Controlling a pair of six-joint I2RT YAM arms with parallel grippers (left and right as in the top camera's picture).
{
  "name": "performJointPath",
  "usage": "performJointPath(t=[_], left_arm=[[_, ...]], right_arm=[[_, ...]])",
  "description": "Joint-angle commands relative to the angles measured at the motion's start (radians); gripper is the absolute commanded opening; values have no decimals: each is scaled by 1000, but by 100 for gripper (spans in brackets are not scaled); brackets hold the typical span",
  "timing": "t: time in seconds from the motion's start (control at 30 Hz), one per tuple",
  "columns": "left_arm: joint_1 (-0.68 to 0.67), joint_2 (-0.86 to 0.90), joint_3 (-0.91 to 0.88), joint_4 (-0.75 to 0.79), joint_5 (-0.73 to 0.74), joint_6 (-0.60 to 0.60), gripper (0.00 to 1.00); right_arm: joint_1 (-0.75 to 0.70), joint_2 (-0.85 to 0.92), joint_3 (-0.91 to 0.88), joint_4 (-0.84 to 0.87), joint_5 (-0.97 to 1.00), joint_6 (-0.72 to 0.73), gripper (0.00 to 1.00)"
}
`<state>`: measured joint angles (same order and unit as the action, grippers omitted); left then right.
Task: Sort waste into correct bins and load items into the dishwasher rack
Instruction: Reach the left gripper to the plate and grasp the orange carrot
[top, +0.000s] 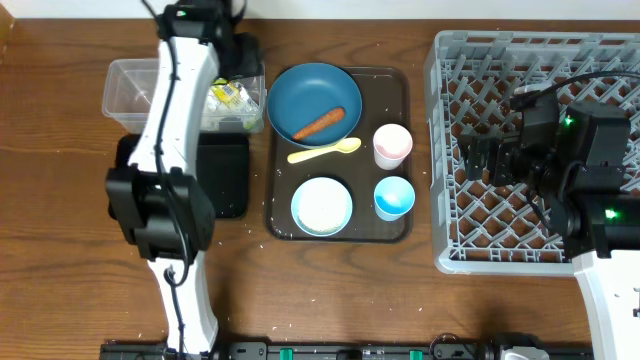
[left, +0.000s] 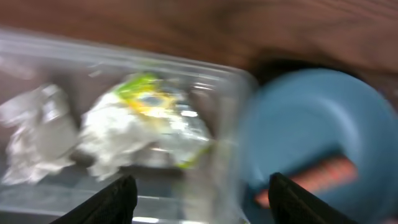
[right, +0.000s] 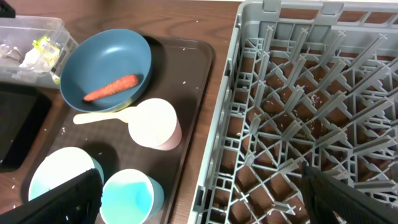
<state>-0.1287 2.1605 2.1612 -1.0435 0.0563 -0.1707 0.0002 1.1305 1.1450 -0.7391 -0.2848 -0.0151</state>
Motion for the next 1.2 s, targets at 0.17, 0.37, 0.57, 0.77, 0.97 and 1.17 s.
performJointPath(t=[0.17, 0.37, 0.57, 0.77, 0.97, 1.17], left_arm=[[-183, -23, -23, -36, 68, 301, 70], [-236, 1, -48, -54, 56, 342, 70], [-246, 24, -118, -2, 72, 393, 71], [-267, 56, -225, 142, 71, 478, 74], [-270, 124, -256, 226, 66, 484, 74], [-270, 195, -256, 261, 67, 484, 74]], right_arm=[[13, 2, 18, 2, -4, -8, 99], [13, 2, 18, 2, -4, -8, 99], [13, 2, 18, 3, -4, -8, 99], [13, 18, 18, 2, -4, -8, 99], [13, 40, 18, -5, -5, -8, 99], [13, 44, 18, -5, -4, -8, 99]])
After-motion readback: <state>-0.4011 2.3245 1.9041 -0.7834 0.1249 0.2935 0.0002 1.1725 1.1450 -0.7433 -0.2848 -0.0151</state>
